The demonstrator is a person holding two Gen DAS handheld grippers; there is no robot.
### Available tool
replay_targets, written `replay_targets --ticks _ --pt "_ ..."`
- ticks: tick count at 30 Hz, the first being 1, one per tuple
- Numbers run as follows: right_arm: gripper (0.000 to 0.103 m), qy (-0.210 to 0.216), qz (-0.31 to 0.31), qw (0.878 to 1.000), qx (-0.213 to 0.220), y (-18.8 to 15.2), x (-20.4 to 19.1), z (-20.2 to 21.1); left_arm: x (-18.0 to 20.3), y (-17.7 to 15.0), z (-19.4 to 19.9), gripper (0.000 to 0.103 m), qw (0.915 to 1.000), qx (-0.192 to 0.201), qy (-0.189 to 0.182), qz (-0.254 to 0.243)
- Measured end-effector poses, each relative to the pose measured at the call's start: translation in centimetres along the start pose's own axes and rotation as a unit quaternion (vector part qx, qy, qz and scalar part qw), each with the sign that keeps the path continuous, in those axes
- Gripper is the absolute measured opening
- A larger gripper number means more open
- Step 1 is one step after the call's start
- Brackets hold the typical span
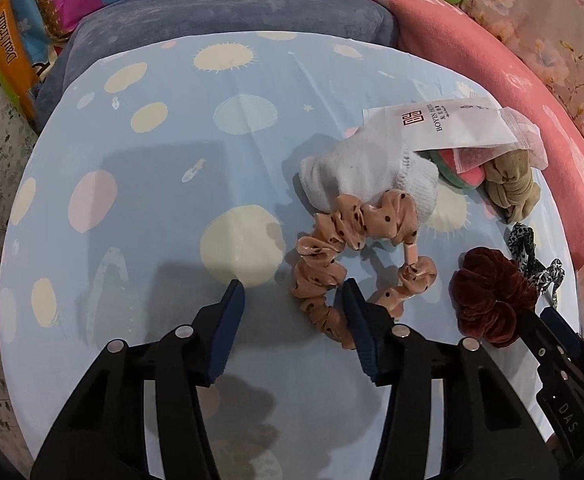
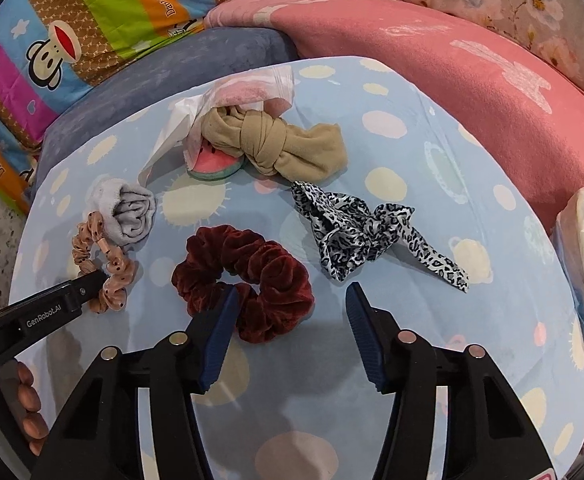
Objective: Collect trash
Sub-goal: 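Move both open tools back over the scrunchies on the table, then grasp the pink dotted scrunchie with the left tool while the right tool grasps the red velvet scrunchie, then carry both scrunchies over the white bin and open the left tool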
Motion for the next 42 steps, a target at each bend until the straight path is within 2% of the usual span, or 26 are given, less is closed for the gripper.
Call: replay_targets --ticks 1,3,5,8,15,25,31,42 --pt "0.044 0.003 -0.002 1.000 -0.003 -0.1 0.0 -0.3 0.1 0.0 0.0 0.045 1.0000 0.001 0.001 -0.004" --pt "0.039 0.010 -0.006 1.000 -0.010 -0.3 0.0 -0.8 0.5 0.1 -0.1 0.034 0.9999 0.004 0.004 -0.010" --pt "0.030 0.020 -0.010 1.000 -0.017 -0.5 -0.1 -1.3 0.9 0.2 -0.1 0.018 0.9999 0.001 -0.004 -0.014" --pt "0.019 0.030 -0.011 0.999 -0.018 -0.7 -0.2 -1.3 1.4 0.2 0.1 0.011 0.9998 0.000 -0.009 -0.016" --pt "0.014 0.045 0.000 0.999 -0.003 -0.3 -0.9 0.7 3.2 -0.1 2.6 0.010 0.9990 0.019 -0.023 -0.033" --pt "0.014 0.053 -0.004 0.997 0.064 2.1 0.3 7.0 8.7 0.3 7.2 0.010 0.9939 0.057 -0.053 -0.078" --pt "0.014 0.041 -0.027 0.993 0.106 3.6 3.9 11.1 13.7 0.4 9.8 0.010 0.9875 0.078 -0.076 -0.114" --pt "0.014 -0.008 -0.099 0.983 0.157 4.0 14.5 16.4 24.0 -1.2 12.6 0.010 0.9714 0.095 -0.116 -0.184"
Point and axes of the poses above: each gripper's, at about its wrist camera, not at the fingertips, and z roughly against the way its jaws point, x to its right, y to its top, the point moved 4 cm from there along -z, roughly the way its jaws point, and after that the axes turned 3 degrees about x, right-handed, at the moved point
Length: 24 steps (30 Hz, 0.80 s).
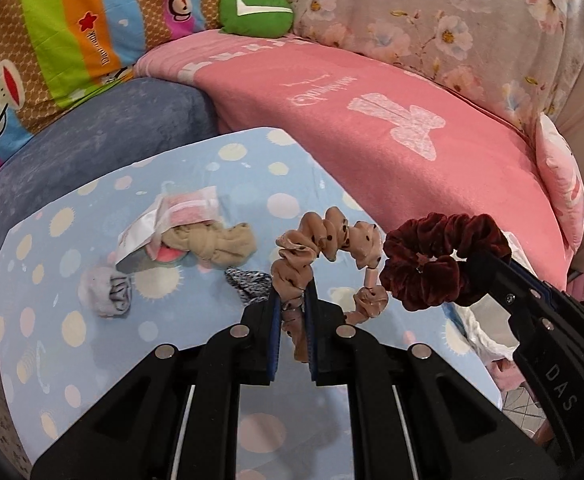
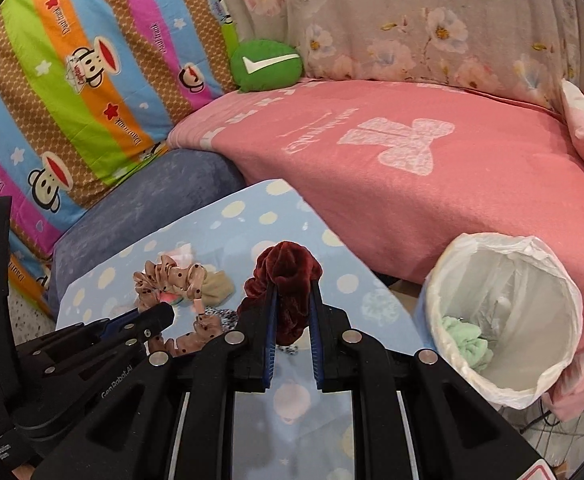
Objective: Collect trash
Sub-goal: 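Carry both scrunchies over the white bin and open the left tool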
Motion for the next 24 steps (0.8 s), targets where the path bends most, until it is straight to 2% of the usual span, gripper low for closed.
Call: replay_targets --ticks 13,24 --pt "0.014 -0.068 -0.074 0.995 0.025 0.1 12.3 3.1 11.5 0.4 -1.1 0.010 0.9953 -0.006 -0.054 -0.080" --pt "0.014 -0.116 -0.116 0.986 0.032 -0.6 20.0 4.7 20.5 -0.1 -3.5 0.011 0.9864 -0.034 -0.103 -0.123"
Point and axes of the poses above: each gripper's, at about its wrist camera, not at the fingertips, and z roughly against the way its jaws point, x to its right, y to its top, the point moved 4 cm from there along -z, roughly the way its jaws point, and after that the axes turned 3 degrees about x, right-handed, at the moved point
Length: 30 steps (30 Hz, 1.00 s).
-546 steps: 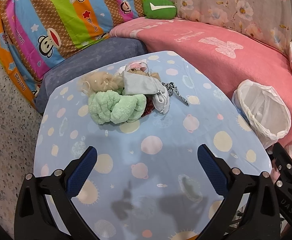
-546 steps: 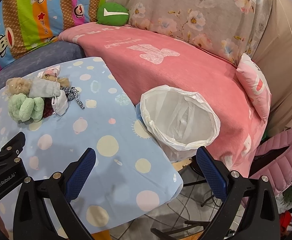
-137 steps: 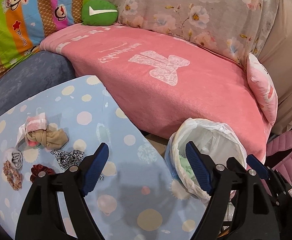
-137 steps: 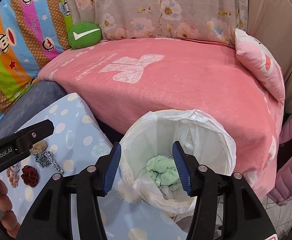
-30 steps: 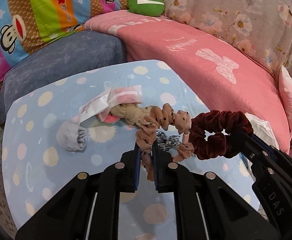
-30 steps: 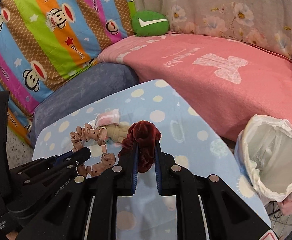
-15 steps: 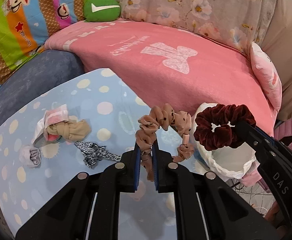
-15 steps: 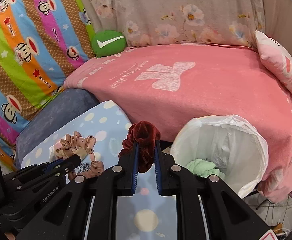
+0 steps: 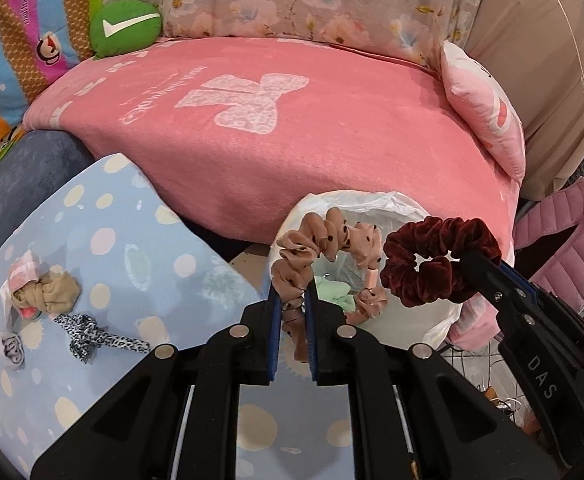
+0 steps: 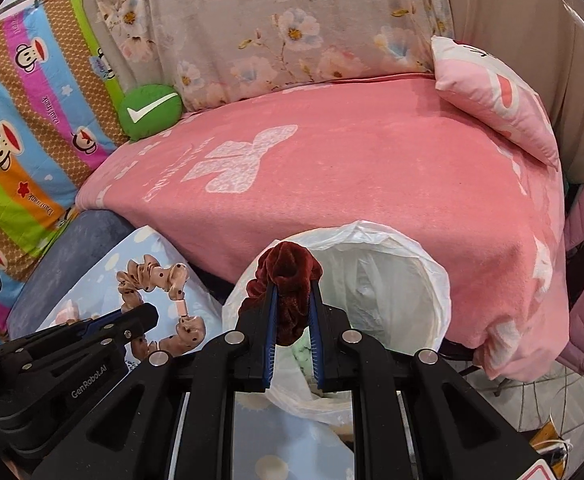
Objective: Collect trash
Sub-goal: 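Carry both scrunchies over the white bin and open the left tool, then open the right tool to drop the red velvet scrunchie into the bin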
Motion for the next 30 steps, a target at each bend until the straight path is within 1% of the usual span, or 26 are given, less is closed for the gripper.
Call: replay_targets --ticks 6,8,9,10,11,12,13,16,25,30 --pt "0.014 -0.017 -0.018 1.000 -0.001 0.1 3.0 -0.4 3.0 0.5 -2.0 0.012 0.9997 -0.012 -0.015 -0.017" --pt "0.014 -0.021 -0.022 1.000 -0.002 0.1 3.6 -0.7 3.7 0.8 -2.5 0.015 0.9995 -0.012 -0.014 -0.024" --pt "0.014 -0.023 -0.024 0.999 -0.003 0.1 3.9 -0.8 3.9 0.9 -2.7 0.020 0.9996 -0.009 -0.011 -0.023" --pt "0.014 -0.023 -0.025 0.999 -0.004 0.1 4.2 -0.9 4.0 1.0 -2.7 0.036 0.9997 -0.005 -0.010 -0.022" --pt "0.014 -0.024 -0.026 0.999 -0.005 0.1 4.4 -1.0 4.2 1.2 -2.7 0.050 0.9997 0.000 -0.008 -0.022" --pt "0.014 -0.025 -0.026 0.999 -0.006 0.1 4.5 -1.1 4.2 1.3 -2.5 0.052 0.9997 0.008 -0.005 -0.021" --pt "0.014 -0.025 -0.026 0.999 -0.006 0.1 4.5 -1.2 4.3 1.4 -2.4 0.053 0.9996 0.014 -0.003 -0.023" --pt "0.014 -0.027 -0.024 0.999 -0.008 0.0 4.5 -1.5 4.2 1.5 -2.5 0.054 0.9995 0.014 0.003 -0.028" --pt "0.015 -0.021 -0.015 1.000 -0.010 0.0 3.4 -2.0 2.6 1.4 -2.2 0.057 0.9996 0.015 0.021 -0.015" --pt "0.019 -0.021 -0.007 1.000 -0.008 0.1 2.5 -2.2 1.7 1.3 -1.9 0.058 0.9994 0.018 0.028 -0.010"
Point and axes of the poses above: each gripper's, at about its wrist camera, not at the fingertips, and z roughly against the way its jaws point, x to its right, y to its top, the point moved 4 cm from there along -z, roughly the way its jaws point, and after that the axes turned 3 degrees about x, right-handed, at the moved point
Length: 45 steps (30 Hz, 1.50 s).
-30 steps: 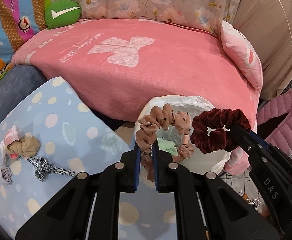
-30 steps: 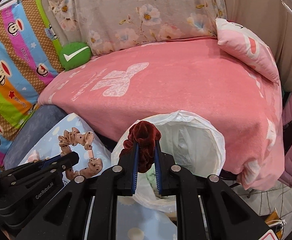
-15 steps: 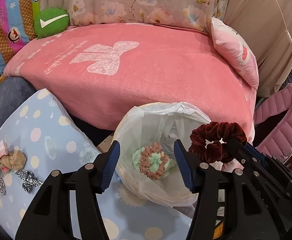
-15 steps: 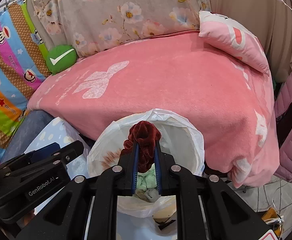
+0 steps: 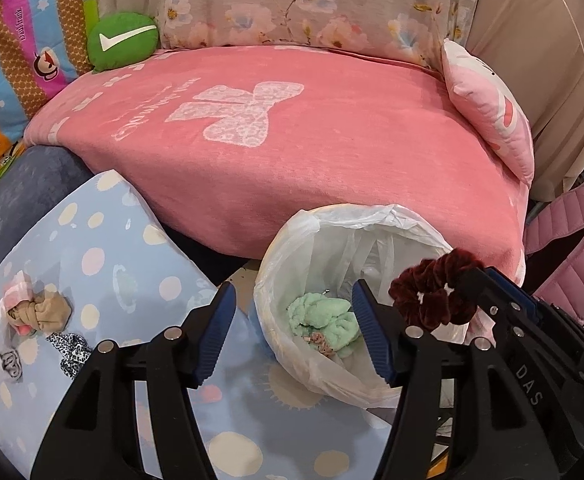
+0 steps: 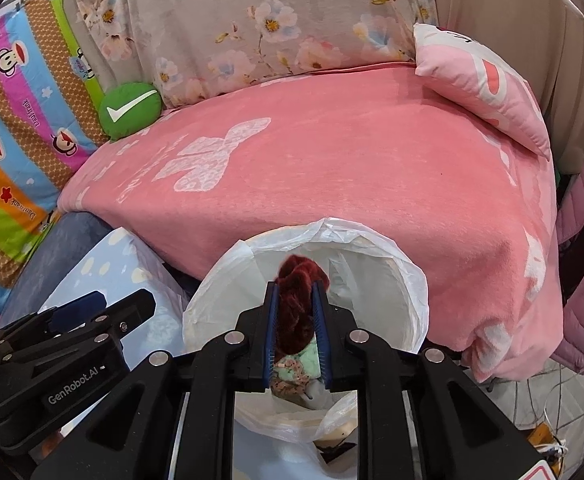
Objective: Collect trash
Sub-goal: 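Open the right tool to drop the red velvet scrunchie into the bin, then move both open tools back over the white sock and leopard scrunchie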
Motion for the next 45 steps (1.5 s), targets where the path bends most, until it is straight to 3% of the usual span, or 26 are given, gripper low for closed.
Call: replay_targets --ticks 5,10,13,35,40,45 --pt "0.030 0.003 -0.001 1.000 0.005 0.2 -0.5 0.2 -0.9 -0.1 0.2 0.059 0.9999 -0.001 0.006 0.010" --pt "0.032 0.004 0.007 1.000 0.005 0.0 -1.2 0.5 -1.8 -0.4 0.4 0.059 0.9997 -0.001 0.008 0.022" --pt "0.038 0.002 0.014 1.000 0.006 -0.1 -1.7 0.8 -2.2 -0.6 0.6 0.059 0.9996 -0.001 0.010 0.025" --pt "0.048 0.020 0.071 0.997 -0.003 -2.0 -7.9 1.6 -9.0 -2.6 3.0 0.059 0.9967 0.004 0.038 0.072" --pt "0.049 0.031 0.087 0.996 -0.009 -2.9 -10.1 1.6 -11.4 -3.4 3.5 0.066 0.9943 0.003 0.053 0.093" --pt "0.049 0.042 0.107 0.993 -0.018 -3.9 -12.5 1.4 -14.1 -4.3 3.9 0.067 0.9913 -0.001 0.065 0.114"
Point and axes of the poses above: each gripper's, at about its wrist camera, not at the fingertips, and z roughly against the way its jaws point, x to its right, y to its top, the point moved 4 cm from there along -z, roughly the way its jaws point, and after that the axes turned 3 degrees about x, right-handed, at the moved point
